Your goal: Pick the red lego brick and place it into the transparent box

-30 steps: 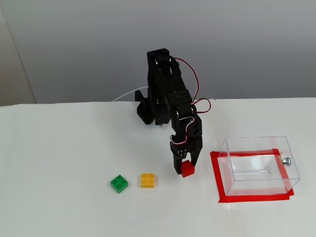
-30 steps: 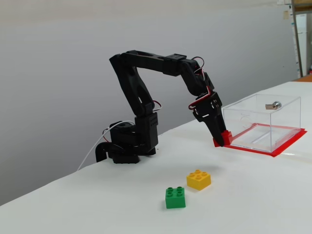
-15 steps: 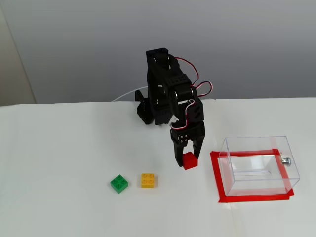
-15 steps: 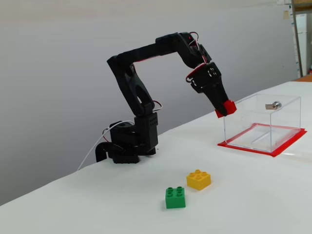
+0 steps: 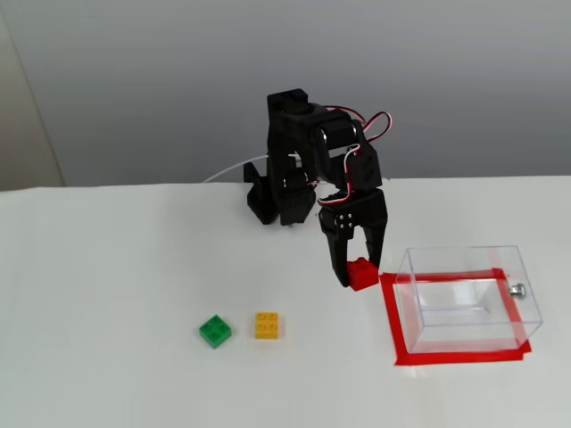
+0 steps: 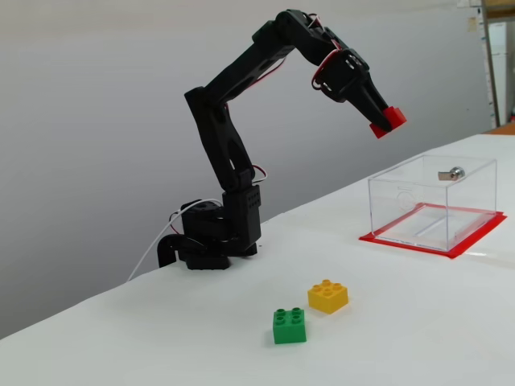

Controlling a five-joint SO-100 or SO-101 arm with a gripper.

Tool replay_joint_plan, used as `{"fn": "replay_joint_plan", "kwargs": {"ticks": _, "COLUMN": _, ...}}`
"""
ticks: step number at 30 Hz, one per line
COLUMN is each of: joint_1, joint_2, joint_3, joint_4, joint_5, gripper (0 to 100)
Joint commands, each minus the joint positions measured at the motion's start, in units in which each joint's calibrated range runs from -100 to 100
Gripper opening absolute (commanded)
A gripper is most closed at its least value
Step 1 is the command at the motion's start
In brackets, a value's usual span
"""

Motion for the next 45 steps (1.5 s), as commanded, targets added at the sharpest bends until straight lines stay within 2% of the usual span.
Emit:
{"fn": "replay_joint_plan", "kwargs": {"ticks": 1, "joint_1": -4.3, "joint_2": 0.7, "joint_3": -5.3, "joint_4": 0.5, "joint_5": -0.3, "gripper": 3}}
{"fn": "replay_joint_plan", "kwargs": {"ticks": 10, "joint_1": -20.5, "joint_2": 3.3, "joint_3": -5.6, "joint_4": -0.4, "joint_5": -0.1, "gripper": 3}}
{"fn": "replay_joint_plan", "kwargs": {"ticks": 18, "joint_1": -28.7, "joint_2": 8.7, "joint_3": -8.0, "joint_4": -2.8, "joint_5": -0.3, "gripper": 3}}
{"fn": "replay_joint_plan", "kwargs": {"ticks": 32, "joint_1": -36.6, "joint_2": 18.1, "joint_3": -7.9, "joint_4": -13.5, "joint_5": -0.3, "gripper": 3}}
{"fn": "replay_joint_plan", "kwargs": {"ticks": 45, "joint_1": -40.2, "joint_2": 27.7, "joint_3": -7.9, "joint_4": -14.9, "joint_5": -0.3, "gripper": 3}}
